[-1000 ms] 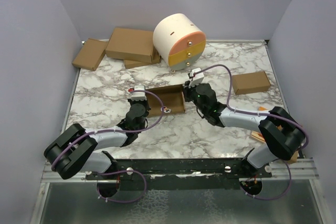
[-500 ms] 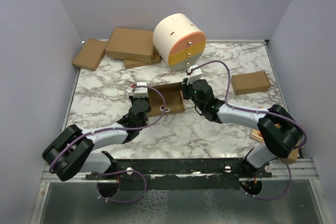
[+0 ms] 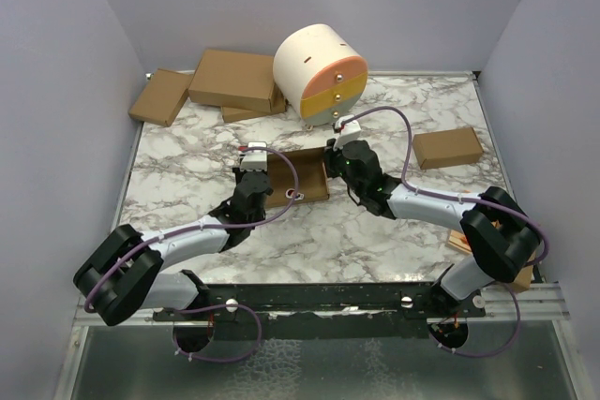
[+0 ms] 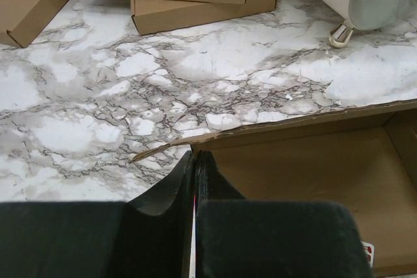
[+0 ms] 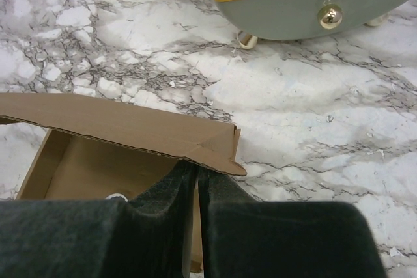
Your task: Fold the paper box
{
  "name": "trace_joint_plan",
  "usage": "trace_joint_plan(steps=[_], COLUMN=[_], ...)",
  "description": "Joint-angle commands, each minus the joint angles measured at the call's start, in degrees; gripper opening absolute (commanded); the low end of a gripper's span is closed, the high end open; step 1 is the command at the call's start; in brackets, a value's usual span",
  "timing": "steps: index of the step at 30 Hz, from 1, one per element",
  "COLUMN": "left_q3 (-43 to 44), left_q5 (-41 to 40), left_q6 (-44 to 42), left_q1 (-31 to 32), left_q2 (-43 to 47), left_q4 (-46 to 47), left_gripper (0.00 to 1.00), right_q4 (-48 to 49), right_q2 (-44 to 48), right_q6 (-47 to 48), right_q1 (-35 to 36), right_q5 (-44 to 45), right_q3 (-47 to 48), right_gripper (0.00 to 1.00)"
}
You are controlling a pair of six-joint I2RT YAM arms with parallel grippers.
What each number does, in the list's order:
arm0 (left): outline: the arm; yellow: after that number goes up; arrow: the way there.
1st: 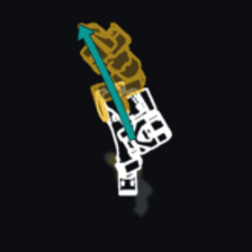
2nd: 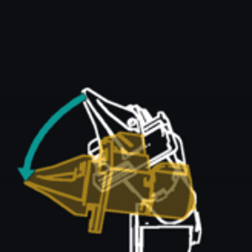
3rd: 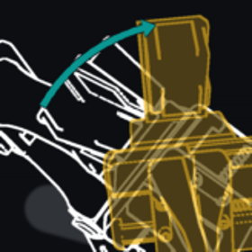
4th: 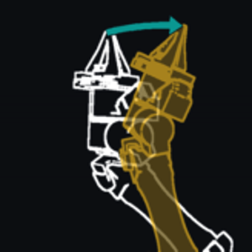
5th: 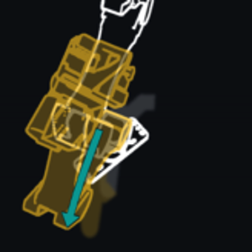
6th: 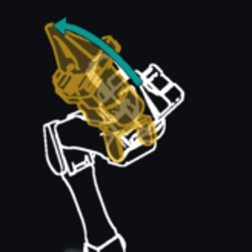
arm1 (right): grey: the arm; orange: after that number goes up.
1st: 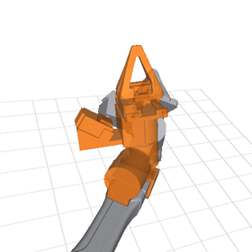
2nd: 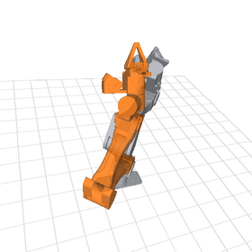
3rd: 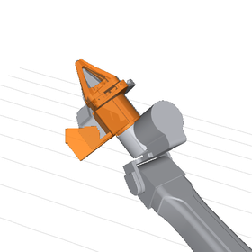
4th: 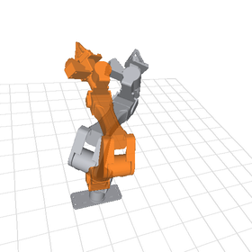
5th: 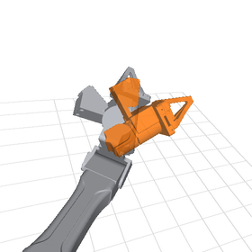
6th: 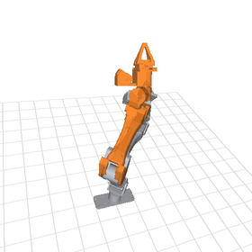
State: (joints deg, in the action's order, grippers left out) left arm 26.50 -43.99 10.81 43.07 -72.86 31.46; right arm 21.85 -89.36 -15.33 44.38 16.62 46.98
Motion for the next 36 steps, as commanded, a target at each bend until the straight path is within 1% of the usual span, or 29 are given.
trace_joint_plan(steps=[1,7,15,27,36], left_q3=[1.63,3.30,4.77,7.50,8.24], left_q5=[9.01,9.27,9.22,11.46,13.62], left_q6=[1.74,1.51,1.44,0.95,1.96], left_q1=[1.54,1.34,0.70,-0.75,-2.03], left_q2=[0.97,0.84,0.96,1.24,1.54], left_q4=[-0.54,-2.55,-3.92,-7.99,-10.16], left_gripper=[0.00,0.00,0.00,0.00,0.00], right_q4=[-5.28,-7.45,-8.02,-12.18,-14.82], right_q2=[-1.38,-2.40,-3.23,-5.24,-5.85], right_q6=[-3.68,-3.15,-2.48,-2.01,-3.47], right_q1=[2.20,2.19,2.15,2.03,1.86], right_q5=[-11.04,-10.72,-9.81,-10.55,-11.76], right_q3=[1.34,5.00,6.94,12.14,13.61], right_gripper=[0.06,0.06,0.06,0.07,0.06])
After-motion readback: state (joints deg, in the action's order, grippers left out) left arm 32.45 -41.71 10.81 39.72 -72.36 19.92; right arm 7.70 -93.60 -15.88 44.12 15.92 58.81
